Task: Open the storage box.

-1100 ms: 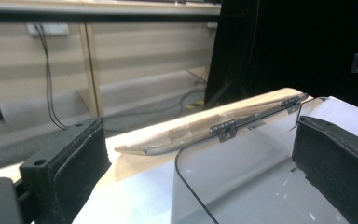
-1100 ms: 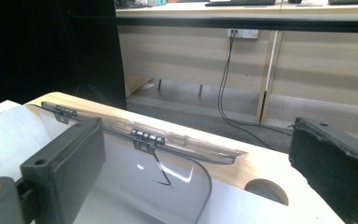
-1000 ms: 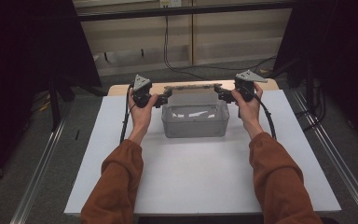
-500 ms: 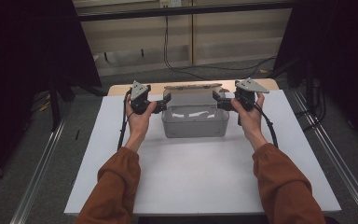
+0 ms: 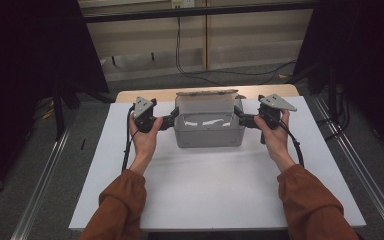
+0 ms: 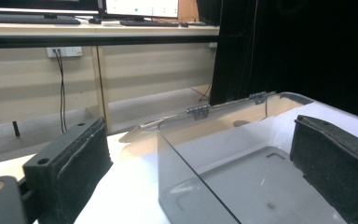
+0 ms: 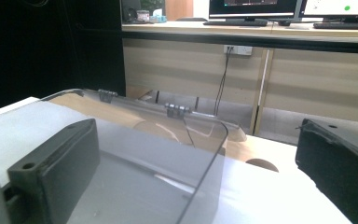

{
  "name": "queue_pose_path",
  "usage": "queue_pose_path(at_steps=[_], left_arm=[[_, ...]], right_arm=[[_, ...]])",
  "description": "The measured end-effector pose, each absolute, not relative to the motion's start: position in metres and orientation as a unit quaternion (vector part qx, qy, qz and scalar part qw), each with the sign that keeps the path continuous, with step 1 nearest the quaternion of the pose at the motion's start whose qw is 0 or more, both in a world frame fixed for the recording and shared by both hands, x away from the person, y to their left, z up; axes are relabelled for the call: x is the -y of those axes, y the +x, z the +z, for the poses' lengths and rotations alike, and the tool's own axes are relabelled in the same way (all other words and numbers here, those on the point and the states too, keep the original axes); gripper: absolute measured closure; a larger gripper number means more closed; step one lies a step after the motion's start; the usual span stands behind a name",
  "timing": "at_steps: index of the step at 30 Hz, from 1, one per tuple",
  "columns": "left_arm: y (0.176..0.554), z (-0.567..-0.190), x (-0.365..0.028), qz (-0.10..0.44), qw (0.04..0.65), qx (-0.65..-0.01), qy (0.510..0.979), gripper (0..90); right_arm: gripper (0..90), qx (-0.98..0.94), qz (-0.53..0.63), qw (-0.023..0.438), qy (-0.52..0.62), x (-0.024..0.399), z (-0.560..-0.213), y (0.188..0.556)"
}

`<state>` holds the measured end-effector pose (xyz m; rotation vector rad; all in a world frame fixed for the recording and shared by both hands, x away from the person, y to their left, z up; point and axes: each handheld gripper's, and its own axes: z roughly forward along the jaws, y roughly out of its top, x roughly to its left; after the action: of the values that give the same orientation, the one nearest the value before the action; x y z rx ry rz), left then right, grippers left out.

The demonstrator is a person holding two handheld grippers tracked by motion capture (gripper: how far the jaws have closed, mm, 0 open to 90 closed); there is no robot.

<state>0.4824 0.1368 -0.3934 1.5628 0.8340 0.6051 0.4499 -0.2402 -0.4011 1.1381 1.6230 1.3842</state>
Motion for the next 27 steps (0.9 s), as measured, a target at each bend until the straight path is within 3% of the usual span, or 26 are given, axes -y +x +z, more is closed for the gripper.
queue_pose_path(at_steps=[27], left_arm=[[0.422,-0.406,-0.168,0.274,0.596,-0.365,0.661,3.5]], right_arm=[[0.1,-0.629,0.519,0.386,0.430,0.251,-0.416,0.393]])
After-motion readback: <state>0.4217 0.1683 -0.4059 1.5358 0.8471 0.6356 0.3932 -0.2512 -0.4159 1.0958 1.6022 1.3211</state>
